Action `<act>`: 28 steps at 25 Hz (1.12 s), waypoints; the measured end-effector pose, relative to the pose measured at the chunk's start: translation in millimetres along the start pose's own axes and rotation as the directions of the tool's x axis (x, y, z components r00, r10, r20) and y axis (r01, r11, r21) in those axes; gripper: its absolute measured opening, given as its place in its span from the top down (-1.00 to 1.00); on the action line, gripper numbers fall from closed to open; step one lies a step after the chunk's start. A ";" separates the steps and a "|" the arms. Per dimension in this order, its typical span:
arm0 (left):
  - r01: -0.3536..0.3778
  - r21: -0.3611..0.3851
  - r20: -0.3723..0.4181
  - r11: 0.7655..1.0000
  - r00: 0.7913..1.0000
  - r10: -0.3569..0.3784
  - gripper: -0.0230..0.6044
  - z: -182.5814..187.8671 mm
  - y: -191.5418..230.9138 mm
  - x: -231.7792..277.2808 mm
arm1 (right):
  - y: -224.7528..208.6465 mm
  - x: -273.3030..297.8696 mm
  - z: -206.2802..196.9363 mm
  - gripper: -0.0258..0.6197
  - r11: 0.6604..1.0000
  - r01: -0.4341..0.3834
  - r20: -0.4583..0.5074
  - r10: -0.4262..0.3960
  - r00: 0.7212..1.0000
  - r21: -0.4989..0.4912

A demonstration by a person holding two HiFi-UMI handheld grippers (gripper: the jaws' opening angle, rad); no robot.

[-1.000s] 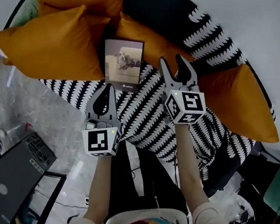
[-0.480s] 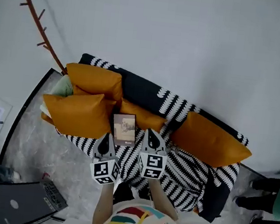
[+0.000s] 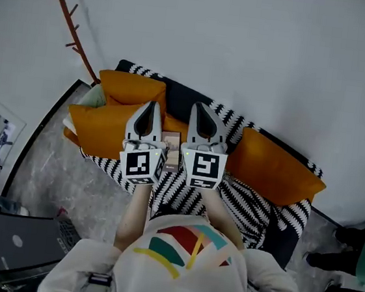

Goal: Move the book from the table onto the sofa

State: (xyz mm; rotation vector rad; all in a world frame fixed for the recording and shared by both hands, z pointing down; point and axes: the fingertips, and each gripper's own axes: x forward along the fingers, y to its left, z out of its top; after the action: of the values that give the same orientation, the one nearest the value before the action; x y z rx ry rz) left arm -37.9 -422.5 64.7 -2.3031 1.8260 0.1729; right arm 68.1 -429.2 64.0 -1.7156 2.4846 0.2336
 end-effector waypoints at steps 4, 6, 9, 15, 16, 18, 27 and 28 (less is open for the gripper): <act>0.019 -0.034 0.004 0.999 1.000 -0.019 0.90 0.6 -7.9 11.5 | -7.4 -1.0 -0.3 0.88 1.000 0.001 -0.005 -0.001 1.000 -0.012; 0.033 -0.025 0.005 0.999 0.999 -0.033 0.90 1.1 -12.6 16.4 | -10.7 -2.0 -7.2 0.88 1.000 0.007 -0.028 -0.008 1.000 -0.024; 0.040 0.002 0.024 0.999 0.999 -0.040 0.90 7.6 -17.7 20.8 | -15.8 -3.0 -14.7 0.88 0.998 0.022 -0.067 -0.026 0.997 -0.059; 0.049 0.027 0.016 0.998 0.999 -0.049 0.90 13.3 -18.8 27.2 | -23.7 -1.4 -3.0 0.88 0.998 0.037 -0.027 -0.038 0.999 -0.041; 0.048 0.033 0.011 0.998 0.999 -0.048 0.90 12.8 -20.2 25.2 | -24.7 -2.2 -5.4 0.88 0.999 0.031 -0.032 -0.032 0.999 -0.024; 0.047 0.062 0.006 0.997 0.999 -0.047 0.90 13.3 -24.2 22.2 | -26.8 -4.2 -11.5 0.88 1.000 0.015 -0.043 -0.013 0.999 0.025; 0.040 0.157 0.016 0.987 0.999 -0.043 0.90 23.4 -32.8 10.6 | -35.5 -12.9 -16.6 0.88 0.996 0.022 -0.046 -0.018 0.999 0.086; 0.039 0.161 0.018 0.986 0.999 -0.043 0.90 24.5 -33.9 10.5 | -39.0 -13.1 -16.0 0.88 0.996 0.026 -0.046 -0.021 0.999 0.090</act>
State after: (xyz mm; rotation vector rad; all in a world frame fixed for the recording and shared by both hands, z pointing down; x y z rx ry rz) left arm -1.8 -419.5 41.4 -2.2178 1.7135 0.0427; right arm 109.2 -433.8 79.7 -1.7315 2.4634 0.0804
